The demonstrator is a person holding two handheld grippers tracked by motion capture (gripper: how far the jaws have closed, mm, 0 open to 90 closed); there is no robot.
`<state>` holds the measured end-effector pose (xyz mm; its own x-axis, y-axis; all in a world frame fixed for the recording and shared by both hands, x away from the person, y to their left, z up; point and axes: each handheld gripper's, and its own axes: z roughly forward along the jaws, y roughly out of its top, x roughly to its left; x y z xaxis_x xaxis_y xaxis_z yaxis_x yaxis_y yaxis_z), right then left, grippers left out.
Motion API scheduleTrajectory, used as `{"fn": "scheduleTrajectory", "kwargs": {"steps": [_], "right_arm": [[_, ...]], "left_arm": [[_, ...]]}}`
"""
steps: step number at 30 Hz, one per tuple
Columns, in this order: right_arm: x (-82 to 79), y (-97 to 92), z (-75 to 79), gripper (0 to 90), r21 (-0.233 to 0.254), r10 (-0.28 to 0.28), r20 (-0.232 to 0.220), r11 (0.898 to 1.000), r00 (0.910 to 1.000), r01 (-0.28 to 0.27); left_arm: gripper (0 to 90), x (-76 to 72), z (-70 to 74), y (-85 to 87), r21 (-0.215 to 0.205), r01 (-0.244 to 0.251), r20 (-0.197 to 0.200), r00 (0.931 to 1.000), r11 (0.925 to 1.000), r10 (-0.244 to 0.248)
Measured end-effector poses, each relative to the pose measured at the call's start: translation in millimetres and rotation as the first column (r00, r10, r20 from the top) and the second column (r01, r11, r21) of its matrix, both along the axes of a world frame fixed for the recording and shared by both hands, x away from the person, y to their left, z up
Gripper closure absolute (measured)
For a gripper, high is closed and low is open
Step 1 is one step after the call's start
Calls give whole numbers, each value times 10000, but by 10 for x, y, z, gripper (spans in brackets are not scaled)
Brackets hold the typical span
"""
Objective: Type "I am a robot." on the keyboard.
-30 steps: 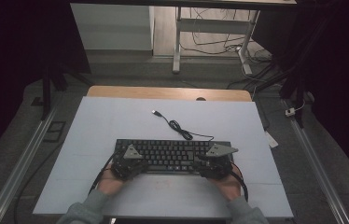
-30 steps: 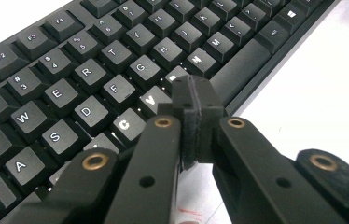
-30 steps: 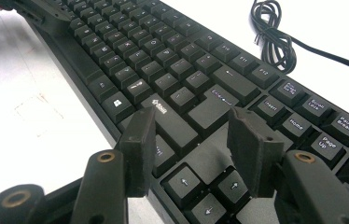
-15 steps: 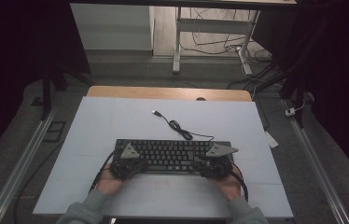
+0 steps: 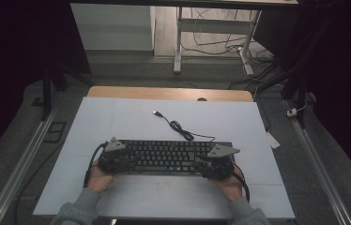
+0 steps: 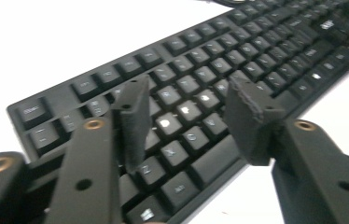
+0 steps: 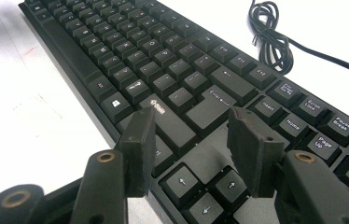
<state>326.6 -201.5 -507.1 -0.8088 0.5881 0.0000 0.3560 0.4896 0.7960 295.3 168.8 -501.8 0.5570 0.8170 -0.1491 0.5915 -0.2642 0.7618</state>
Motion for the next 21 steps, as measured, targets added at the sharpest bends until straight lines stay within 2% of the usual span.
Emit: {"fn": "scheduleTrajectory", "kwargs": {"steps": [5,13,21], "right_arm": [[0,-4,0,520,-2,-36,-16,10000,10000,36],[3,-2,-8,520,-10,-30,-32,10000,10000,30],[5,-6,-8,520,-45,-46,-39,10000,10000,45]], "left_arm": [[415,26,-14,79,43,-342,-202,9992,9994,343],[390,42,-12,154,-51,-667,-252,9975,9978,665],[392,44,-12,171,-141,-582,-276,9979,9982,578]]}}
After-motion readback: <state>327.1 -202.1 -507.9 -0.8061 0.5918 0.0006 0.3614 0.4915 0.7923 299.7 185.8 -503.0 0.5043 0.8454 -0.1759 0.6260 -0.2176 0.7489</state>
